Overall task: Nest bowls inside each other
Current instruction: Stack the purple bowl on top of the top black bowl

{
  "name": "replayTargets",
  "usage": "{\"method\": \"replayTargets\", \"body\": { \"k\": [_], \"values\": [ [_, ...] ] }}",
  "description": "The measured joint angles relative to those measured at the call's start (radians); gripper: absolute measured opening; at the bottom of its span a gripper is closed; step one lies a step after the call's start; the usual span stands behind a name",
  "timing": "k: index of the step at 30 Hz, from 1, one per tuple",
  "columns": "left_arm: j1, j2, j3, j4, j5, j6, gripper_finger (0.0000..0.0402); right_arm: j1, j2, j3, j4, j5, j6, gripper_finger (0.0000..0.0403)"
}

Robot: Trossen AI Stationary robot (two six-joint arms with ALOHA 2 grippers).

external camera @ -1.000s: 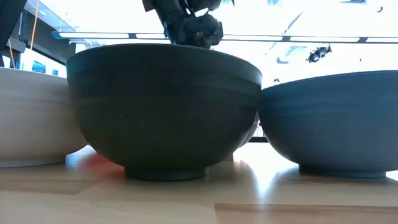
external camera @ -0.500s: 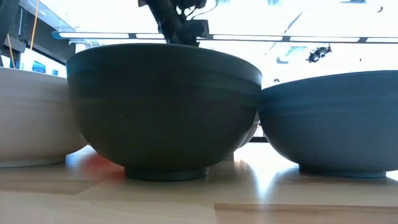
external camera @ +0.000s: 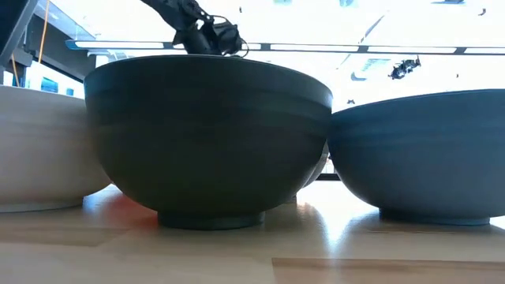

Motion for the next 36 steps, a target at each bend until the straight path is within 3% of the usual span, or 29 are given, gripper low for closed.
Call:
{"method": "replayTargets", "body": {
  "k": [11,36],
  "values": [
    [0.013,0.124,0.0,-0.01,0.056,0.043,0.0127,0.0,0.064,0.0,0.029,-0.031,-0.039,0.0042],
    [0.006,0.167,0.0,0.006,0.066,0.051,0.0127,0.0,0.064,0.0,0.043,-0.038,-0.048,0.0042]
  ]
}}
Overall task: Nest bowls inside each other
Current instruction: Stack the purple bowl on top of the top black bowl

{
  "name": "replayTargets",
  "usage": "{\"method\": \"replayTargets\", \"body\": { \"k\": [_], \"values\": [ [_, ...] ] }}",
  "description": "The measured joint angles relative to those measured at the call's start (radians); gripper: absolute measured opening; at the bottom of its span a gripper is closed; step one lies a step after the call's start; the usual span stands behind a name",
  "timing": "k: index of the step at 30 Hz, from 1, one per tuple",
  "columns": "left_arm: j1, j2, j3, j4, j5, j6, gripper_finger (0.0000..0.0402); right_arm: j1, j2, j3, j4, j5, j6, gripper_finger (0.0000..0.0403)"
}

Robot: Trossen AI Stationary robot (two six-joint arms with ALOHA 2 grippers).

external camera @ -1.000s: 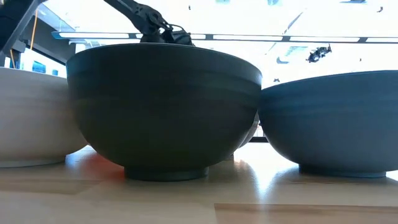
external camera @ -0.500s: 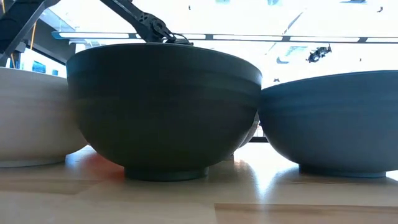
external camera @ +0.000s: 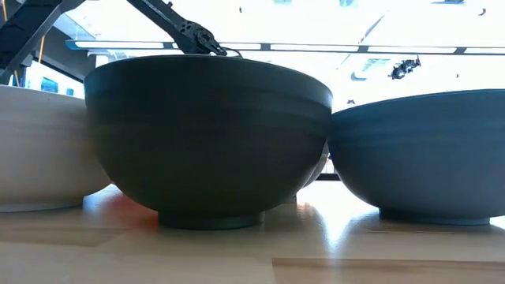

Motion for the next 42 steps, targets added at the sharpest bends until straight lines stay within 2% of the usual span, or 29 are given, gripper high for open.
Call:
{"method": "replayTargets", "body": {
  "k": [5,13,25,29,35,42],
  "values": [
    [0.0,0.002,0.0,-0.001,0.0,0.0,0.011,0.0,0.0,0.0,0.0,0.0,-0.001,0.0042],
    [0.0,0.002,0.0,0.001,-0.001,0.018,0.0009,0.0,0.0,0.0,0.0,0.0,0.0,0.0042],
    [0.017,0.002,0.03,-0.001,-0.01,0.002,0.0002,0.0,0.0,0.0,0.0,0.0,-0.001,0.0042],
    [0.026,0.002,0.103,-0.052,-0.009,0.003,0.0001,0.0,0.0,0.0,0.0,0.0,-0.003,0.0042],
    [0.024,0.002,0.286,-0.255,-0.009,0.041,0.0001,0.0,0.0,0.0,-0.001,0.0,-0.02,0.0042],
    [-0.042,0.002,0.464,-0.415,-0.009,0.048,0.0,0.0,0.0,0.0,0.0,0.0,-0.03,0.0042]
  ]
}}
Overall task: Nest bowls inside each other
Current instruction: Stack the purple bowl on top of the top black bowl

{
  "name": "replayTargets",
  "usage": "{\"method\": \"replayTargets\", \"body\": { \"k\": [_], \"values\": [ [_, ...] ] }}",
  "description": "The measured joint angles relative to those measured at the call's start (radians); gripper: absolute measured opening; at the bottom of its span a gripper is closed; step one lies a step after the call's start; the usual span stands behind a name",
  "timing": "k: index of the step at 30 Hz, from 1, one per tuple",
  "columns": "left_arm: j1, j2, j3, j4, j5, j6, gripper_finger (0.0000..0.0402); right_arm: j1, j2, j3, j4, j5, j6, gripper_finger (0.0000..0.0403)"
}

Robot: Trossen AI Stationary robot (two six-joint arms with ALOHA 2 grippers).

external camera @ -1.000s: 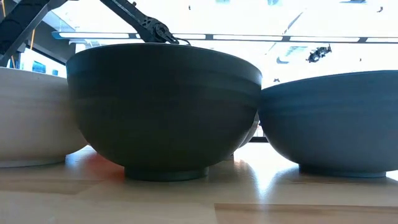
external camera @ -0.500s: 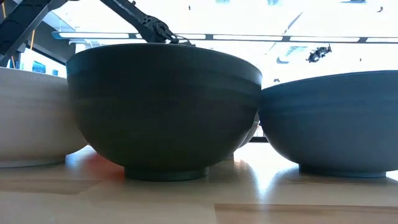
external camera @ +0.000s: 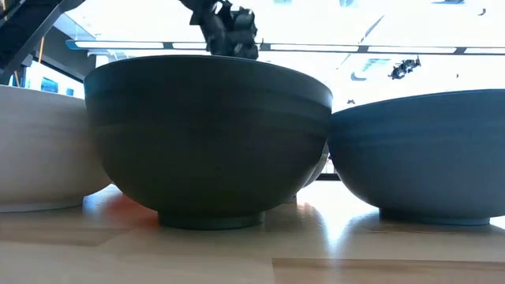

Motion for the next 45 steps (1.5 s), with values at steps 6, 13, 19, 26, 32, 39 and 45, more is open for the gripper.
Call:
{"method": "replayTargets", "body": {
  "k": [6,13,19,26,32,39,45],
  "values": [
    [-0.088,0.0,0.084,-0.054,0.0,0.022,0.0,0.0,0.0,0.0,0.0,0.0,0.0,0.0042],
    [-0.176,-0.001,0.139,-0.134,0.0,0.012,0.0,0.0,0.0,0.0,0.0,0.0,0.0,0.0042],
    [-0.256,-0.002,0.142,-0.125,0.0,0.004,0.0,0.0,0.0,0.0,0.0,0.0,0.011,0.0042],
    [-0.332,-0.002,0.142,-0.118,-0.004,-0.004,0.0,0.0,0.0,0.0,0.0,0.0,0.027,0.0042],
    [-0.377,0.029,0.142,-0.068,-0.015,-0.015,0.0,0.0,0.0,0.0,0.0,0.0,0.046,0.0042],
    [-0.392,0.095,0.141,-0.073,-0.015,-0.015,0.0,0.0,0.0,0.0,-0.016,0.0,0.065,0.0042],
    [-0.391,0.12,0.142,-0.062,-0.038,-0.014,0.0,0.0,0.0,0.0,-0.026,0.0,0.072,0.0042]
  ]
}}
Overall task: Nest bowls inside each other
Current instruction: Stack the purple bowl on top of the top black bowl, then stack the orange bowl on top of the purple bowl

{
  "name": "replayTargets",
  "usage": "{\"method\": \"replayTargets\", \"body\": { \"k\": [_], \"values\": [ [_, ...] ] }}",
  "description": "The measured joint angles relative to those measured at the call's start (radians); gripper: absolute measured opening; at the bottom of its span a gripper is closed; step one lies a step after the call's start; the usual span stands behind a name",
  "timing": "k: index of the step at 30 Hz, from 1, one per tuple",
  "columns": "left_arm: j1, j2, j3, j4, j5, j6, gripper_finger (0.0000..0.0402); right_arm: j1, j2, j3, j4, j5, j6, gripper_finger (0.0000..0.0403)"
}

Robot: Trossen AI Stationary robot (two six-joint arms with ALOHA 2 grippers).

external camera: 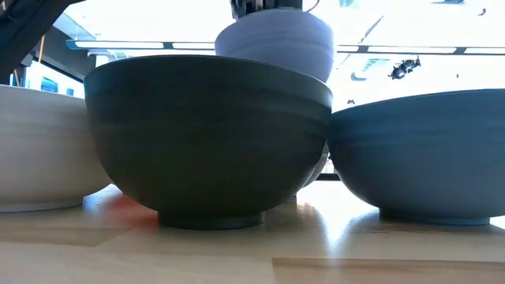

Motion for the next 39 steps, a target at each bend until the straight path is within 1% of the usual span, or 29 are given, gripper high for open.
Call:
{"method": "replayTargets", "body": {
  "k": [4,15,23,27,34,39],
  "values": [
    [0.002,0.009,-0.001,-0.003,-0.048,-0.009,0.0,0.0,0.0,0.0,-0.004,0.0,0.005,0.0042],
    [0.008,0.08,-0.002,-0.023,-0.053,-0.007,0.0,0.0,0.0,0.0,-0.004,0.0,0.008,0.0042],
    [0.008,0.087,-0.001,-0.013,-0.067,-0.003,0.0005,0.0,0.0,0.0,-0.012,0.0,0.008,0.0042],
    [0.008,0.082,0.006,-0.011,-0.075,-0.001,0.0035,0.0,0.0,0.0,-0.012,0.0,0.008,0.0042],
    [-0.004,0.08,0.076,-0.024,-0.075,0.045,0.0115,0.0,0.0,0.0,-0.019,0.0,0.01,0.0042],
    [-0.005,0.061,0.122,-0.175,-0.075,0.063,0.0158,0.0,0.0,0.0,-0.066,0.0,0.035,0.0042]
  ]
}}
